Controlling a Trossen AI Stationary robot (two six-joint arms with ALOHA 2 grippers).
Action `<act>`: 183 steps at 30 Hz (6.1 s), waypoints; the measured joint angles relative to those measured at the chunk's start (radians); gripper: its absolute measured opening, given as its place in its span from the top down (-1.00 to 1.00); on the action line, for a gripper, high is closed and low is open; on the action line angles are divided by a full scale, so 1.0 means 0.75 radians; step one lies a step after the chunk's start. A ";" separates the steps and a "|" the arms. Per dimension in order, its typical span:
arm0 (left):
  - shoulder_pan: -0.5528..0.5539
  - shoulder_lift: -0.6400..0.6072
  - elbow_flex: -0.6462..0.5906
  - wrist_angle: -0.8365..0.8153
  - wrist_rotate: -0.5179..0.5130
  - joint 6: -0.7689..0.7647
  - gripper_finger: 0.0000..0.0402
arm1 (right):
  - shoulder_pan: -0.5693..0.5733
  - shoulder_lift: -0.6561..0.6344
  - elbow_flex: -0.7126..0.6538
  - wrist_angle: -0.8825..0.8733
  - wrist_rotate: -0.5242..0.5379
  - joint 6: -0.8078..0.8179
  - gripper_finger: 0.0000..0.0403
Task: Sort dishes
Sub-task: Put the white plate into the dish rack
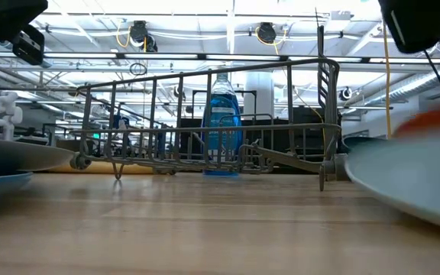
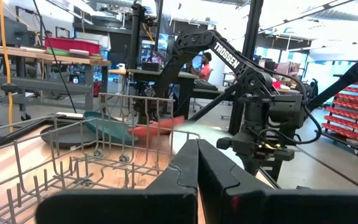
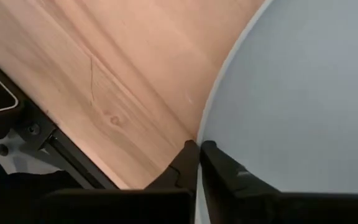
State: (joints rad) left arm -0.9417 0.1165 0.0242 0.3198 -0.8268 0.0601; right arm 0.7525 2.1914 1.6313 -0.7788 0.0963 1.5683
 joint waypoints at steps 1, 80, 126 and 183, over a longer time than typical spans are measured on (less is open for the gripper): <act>0.000 0.000 0.000 0.000 0.000 0.000 1.00 | 0.000 0.000 0.000 0.019 -0.005 -0.008 0.99; 0.000 0.000 0.000 -0.022 0.006 -0.001 1.00 | -0.038 -0.801 -0.764 -0.011 0.361 -0.580 -0.49; 0.000 0.000 0.000 -0.034 -0.043 0.011 1.00 | -0.245 -0.639 -0.978 0.149 0.289 -0.928 -0.49; 0.000 0.000 0.000 -0.030 -0.061 0.035 1.00 | -0.270 -0.580 -0.835 0.178 0.058 -1.171 -0.20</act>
State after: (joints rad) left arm -0.9417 0.1165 0.0242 0.2974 -0.8722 0.0861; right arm 0.5503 1.7562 1.0050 -0.6451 0.1397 0.6904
